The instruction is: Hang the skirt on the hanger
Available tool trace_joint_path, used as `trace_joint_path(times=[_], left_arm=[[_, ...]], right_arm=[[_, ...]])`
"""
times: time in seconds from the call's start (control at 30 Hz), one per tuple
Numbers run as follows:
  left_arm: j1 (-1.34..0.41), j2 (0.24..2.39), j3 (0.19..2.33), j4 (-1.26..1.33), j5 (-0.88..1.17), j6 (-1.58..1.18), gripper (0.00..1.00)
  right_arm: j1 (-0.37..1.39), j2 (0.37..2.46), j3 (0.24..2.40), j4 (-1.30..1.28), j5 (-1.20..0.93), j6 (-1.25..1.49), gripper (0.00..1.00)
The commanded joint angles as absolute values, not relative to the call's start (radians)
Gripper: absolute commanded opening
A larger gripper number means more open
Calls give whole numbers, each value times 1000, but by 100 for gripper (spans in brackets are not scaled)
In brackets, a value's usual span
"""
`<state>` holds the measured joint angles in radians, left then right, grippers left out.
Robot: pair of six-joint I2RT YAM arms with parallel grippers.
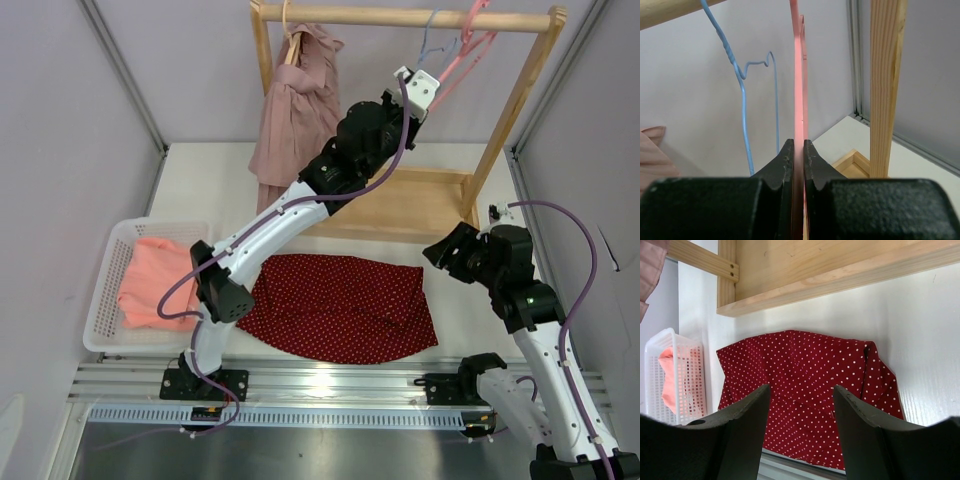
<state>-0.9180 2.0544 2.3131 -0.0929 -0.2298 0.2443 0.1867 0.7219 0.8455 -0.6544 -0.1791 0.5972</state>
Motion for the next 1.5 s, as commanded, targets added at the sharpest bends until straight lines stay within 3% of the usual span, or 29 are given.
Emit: trace_joint_path(times=[0.0, 0.4, 0.8, 1.07, 1.47], left_arm=[[-922, 1959, 2312, -32, -192, 245, 0], [-922, 1827, 2132, -15, -161, 238, 0], [-922, 1485, 1648, 83, -78, 207, 0], [-922, 1218, 1358, 14, 36, 117, 0], [-922, 738, 699, -34, 317, -332, 0]], right_arm=[[178, 719, 844, -647, -196, 574, 59], [160, 718, 850, -657, -206, 565, 59], [146, 729, 865, -664, -207, 557, 59], [137, 723, 920, -732, -189, 551, 58], [135, 692, 1048, -960, -190, 563, 56]])
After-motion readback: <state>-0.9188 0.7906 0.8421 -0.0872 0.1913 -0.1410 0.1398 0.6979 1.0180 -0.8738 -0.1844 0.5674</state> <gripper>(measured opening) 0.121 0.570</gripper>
